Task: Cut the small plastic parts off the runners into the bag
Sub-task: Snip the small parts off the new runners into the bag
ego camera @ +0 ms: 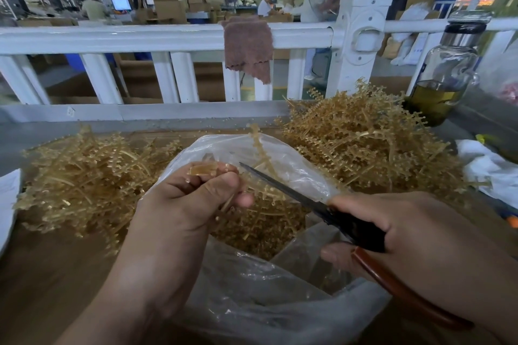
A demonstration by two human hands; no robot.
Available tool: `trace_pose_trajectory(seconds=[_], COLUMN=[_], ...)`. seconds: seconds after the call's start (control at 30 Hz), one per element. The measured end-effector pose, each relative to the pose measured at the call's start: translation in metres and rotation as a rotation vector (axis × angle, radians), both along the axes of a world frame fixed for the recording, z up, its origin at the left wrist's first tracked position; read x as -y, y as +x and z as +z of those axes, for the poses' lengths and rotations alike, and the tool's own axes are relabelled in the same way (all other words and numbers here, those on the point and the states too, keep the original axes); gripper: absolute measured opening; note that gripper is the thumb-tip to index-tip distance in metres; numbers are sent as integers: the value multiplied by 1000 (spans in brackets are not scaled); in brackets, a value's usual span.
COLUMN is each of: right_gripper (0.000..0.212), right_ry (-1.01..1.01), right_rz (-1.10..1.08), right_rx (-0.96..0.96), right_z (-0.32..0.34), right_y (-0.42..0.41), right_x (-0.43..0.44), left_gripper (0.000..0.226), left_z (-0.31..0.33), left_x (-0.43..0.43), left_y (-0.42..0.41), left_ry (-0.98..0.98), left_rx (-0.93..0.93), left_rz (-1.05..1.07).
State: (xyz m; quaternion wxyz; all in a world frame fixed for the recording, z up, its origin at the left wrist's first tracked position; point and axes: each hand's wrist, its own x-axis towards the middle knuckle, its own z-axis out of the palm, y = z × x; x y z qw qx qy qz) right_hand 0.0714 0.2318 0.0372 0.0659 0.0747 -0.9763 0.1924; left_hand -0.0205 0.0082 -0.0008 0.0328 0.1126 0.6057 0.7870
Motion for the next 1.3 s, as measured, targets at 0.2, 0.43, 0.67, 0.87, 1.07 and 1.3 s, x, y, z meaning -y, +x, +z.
trace_pose_trajectory(seconds=[0.2, 0.43, 0.67, 0.87, 1.07, 1.3], right_gripper=[60, 54, 63, 69, 61, 58], right_ry=[58, 142, 131, 130, 91, 106], right_rz=[-13, -12, -28, -37, -17, -14], right_rx=[-53, -16, 15, -1, 6, -26], right_z=[0, 5, 6, 3, 2, 1], right_y=[1, 4, 4, 3, 2, 2], right_x=[1, 1, 2, 3, 1, 3], left_gripper=[10, 16, 20, 16, 14, 14], left_z=[-3, -2, 3, 2, 2, 3], left_x=[1, -1, -3, -6, -5, -7], left_y=[0, 3, 9, 8, 7, 8], left_ry=[-40, -62, -82, -39, -8, -34], left_rx=[-64, -92, -108, -104, -120, -130], left_rz=[3, 93, 148, 164, 162, 154])
